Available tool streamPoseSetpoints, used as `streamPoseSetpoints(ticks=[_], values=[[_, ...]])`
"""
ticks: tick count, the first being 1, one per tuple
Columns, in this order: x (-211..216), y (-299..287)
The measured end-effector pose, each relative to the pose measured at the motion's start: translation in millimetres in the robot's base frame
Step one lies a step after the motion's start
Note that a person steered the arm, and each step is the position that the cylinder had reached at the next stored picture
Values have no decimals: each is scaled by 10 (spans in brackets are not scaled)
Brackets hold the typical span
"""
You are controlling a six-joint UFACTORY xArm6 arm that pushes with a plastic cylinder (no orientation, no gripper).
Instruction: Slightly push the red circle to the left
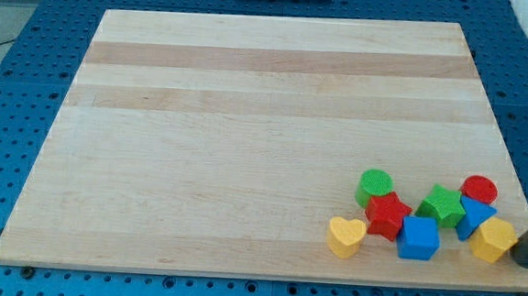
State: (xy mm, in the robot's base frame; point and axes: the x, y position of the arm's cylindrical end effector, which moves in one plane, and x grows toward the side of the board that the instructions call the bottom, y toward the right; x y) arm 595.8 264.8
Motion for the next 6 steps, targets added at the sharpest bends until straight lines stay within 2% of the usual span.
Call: streamPoseSetpoints(ticks=[1, 3, 5, 6], values=[[0, -117], [166, 196], [-657, 380], [-670, -18]])
